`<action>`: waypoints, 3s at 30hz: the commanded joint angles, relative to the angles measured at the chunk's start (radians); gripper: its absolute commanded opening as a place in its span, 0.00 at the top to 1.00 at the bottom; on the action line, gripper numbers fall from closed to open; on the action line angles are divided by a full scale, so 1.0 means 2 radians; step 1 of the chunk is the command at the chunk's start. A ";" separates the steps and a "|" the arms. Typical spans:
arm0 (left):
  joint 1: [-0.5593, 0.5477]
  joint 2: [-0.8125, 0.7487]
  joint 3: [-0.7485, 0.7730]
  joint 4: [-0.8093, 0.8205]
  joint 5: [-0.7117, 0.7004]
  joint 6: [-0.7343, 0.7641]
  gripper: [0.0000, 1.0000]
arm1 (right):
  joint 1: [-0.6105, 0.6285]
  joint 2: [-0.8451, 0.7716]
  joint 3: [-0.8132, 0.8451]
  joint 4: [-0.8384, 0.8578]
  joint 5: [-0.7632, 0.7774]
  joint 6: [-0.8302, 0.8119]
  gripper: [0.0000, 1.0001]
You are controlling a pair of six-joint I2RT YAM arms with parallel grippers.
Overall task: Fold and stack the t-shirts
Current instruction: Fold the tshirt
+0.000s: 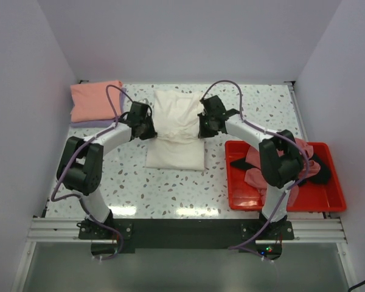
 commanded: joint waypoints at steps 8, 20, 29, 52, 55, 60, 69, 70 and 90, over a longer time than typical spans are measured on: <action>0.009 -0.030 0.021 0.027 0.021 0.008 0.02 | -0.014 0.006 0.063 -0.022 -0.025 -0.009 0.54; 0.009 -0.255 -0.136 0.002 0.000 -0.034 0.00 | 0.019 -0.129 -0.066 0.010 -0.081 -0.001 0.01; 0.009 -0.429 -0.298 -0.052 0.004 -0.084 0.00 | 0.104 -0.062 -0.052 0.044 -0.108 -0.025 0.01; 0.009 -0.489 -0.356 -0.078 -0.004 -0.107 0.00 | 0.055 0.207 0.293 -0.043 0.021 -0.074 0.01; 0.009 -0.478 -0.356 -0.067 -0.004 -0.107 0.00 | 0.053 0.187 0.314 -0.064 0.033 -0.084 0.01; 0.009 -0.437 -0.351 -0.033 -0.006 -0.102 0.00 | 0.051 0.091 0.230 -0.041 0.056 -0.071 0.01; 0.009 -0.330 -0.326 0.042 -0.007 -0.087 0.35 | 0.051 -0.171 -0.089 0.065 0.031 0.017 0.01; 0.009 -0.320 -0.323 0.046 -0.004 -0.084 0.36 | 0.052 -0.188 -0.105 0.065 0.024 0.020 0.01; 0.008 -0.185 -0.316 0.172 0.055 -0.054 1.00 | 0.052 -0.347 -0.262 0.034 -0.009 0.053 0.01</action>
